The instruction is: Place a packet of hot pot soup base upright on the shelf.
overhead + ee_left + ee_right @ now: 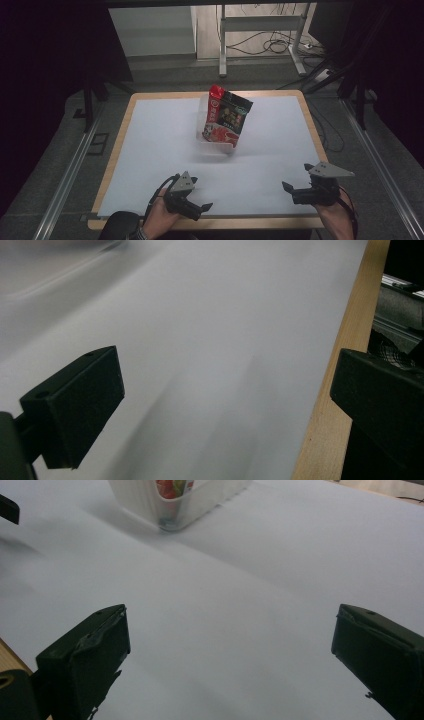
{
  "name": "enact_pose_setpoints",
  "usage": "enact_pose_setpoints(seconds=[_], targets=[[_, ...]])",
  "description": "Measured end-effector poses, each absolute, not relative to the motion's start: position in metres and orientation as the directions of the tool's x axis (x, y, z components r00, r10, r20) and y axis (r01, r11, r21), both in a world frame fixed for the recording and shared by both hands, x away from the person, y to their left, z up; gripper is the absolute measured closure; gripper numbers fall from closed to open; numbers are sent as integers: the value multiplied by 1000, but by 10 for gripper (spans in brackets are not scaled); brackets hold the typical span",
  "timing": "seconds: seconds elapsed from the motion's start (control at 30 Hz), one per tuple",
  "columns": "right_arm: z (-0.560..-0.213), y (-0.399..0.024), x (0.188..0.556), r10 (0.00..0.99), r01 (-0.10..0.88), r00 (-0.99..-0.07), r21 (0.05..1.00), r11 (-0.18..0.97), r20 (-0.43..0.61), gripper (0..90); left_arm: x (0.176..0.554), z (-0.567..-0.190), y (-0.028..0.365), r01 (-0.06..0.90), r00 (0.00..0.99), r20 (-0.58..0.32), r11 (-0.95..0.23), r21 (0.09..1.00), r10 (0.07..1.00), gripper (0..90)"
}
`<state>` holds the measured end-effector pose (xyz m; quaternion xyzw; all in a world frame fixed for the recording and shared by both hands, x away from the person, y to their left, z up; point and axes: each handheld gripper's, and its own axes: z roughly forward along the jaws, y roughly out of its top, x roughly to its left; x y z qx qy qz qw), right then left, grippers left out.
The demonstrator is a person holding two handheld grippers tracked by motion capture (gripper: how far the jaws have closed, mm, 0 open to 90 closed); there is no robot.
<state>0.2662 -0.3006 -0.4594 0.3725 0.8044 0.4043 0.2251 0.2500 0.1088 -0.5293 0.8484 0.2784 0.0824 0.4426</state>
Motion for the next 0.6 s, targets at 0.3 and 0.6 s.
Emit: enact_pose_setpoints(seconds=[0.3,0.6], targets=[[-465,-318,257,811,422,-578,818,391,-89,24,250,-530,109,400,831,-104,-457,794,547,7],[-471,-330,249,830,420,-546,818,392,-118,24,251,-530,108,402,830,-103,-458,793,548,7]])
